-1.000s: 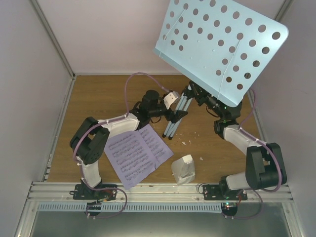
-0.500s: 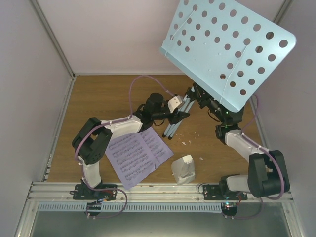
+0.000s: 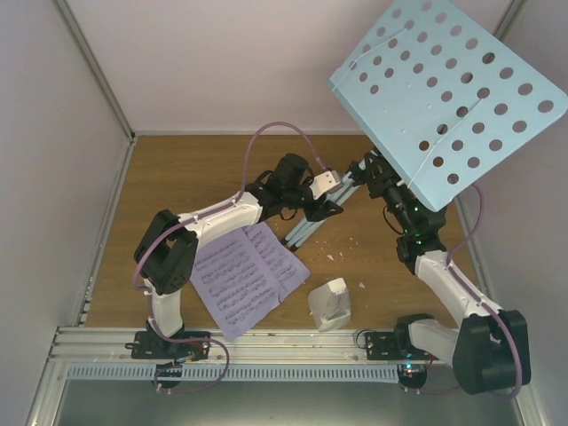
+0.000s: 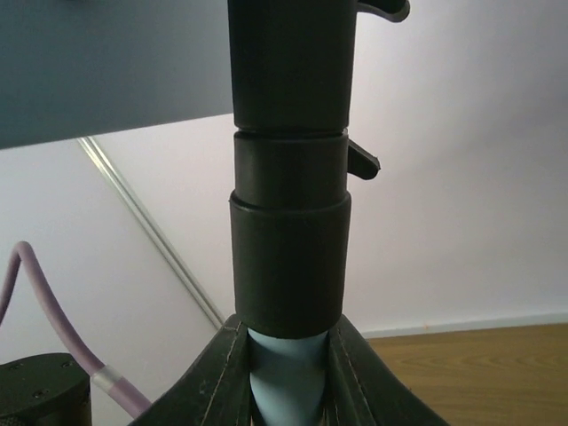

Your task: Pack up the instrument practice props

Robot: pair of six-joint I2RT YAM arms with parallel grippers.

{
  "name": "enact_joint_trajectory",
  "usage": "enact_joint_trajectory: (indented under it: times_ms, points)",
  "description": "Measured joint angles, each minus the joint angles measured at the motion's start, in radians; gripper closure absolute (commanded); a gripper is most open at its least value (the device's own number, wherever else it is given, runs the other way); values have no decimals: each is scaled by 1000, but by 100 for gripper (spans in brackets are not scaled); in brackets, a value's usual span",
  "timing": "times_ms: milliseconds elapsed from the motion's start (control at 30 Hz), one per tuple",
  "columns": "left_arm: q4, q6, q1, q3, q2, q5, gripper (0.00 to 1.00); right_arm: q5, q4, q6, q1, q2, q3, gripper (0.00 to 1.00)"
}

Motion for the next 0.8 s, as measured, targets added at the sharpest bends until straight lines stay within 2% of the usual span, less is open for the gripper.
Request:
enact_joint_trajectory:
  times_ms: [400, 600, 800]
  points:
    - [-172, 76, -4, 45, -19, -68, 100, 67, -89, 57, 8, -50, -29, 100]
    - [-294, 136, -8, 161, -19, -97, 100, 103, -71, 78, 8, -79, -14, 100]
    - [-304, 174, -8, 188, -19, -124, 100, 111, -29, 87, 9, -73, -11, 100]
